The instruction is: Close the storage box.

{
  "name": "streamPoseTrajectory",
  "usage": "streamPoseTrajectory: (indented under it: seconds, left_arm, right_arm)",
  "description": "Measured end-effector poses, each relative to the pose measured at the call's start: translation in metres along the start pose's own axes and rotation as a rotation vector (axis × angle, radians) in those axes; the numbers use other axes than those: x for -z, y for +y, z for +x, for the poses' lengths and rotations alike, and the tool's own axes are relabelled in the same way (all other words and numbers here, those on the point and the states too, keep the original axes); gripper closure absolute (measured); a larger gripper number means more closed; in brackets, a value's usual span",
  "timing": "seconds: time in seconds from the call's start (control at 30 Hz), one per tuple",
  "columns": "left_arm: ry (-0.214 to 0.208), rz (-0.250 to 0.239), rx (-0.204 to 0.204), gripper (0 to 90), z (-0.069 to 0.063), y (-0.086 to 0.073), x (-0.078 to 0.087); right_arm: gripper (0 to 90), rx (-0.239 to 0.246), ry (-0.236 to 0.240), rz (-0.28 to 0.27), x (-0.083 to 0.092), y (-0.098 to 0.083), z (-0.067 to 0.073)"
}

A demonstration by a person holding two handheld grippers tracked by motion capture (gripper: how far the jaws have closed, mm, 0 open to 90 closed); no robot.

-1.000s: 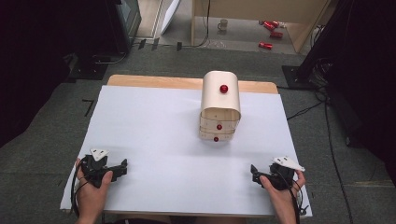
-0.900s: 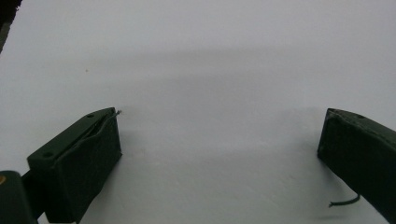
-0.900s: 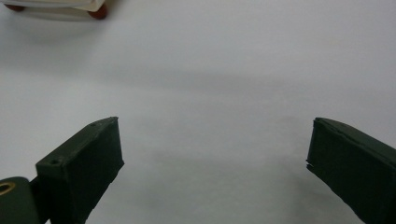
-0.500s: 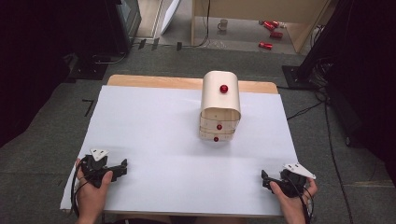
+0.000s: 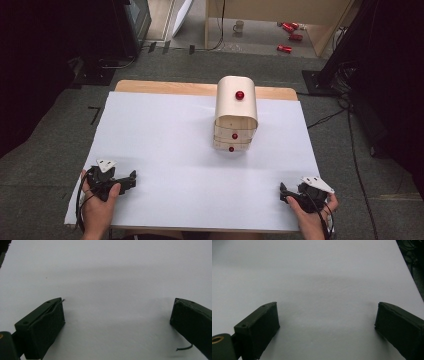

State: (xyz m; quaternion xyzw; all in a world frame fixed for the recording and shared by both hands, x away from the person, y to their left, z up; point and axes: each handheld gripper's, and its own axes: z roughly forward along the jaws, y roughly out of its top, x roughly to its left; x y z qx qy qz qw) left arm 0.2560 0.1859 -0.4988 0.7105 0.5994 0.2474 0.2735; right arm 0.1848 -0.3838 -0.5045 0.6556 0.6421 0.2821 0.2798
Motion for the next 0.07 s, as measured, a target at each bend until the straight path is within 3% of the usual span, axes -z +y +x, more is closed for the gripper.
streamPoseTrajectory:
  seconds: [0.07]
  left_arm:
    - [0.000, 0.000, 0.000, 0.0, 0.0000, 0.0000, 0.0000]
  right_arm:
    - [4.7, 0.000, 0.000, 0.000, -0.0001, 0.0001, -0.0001]
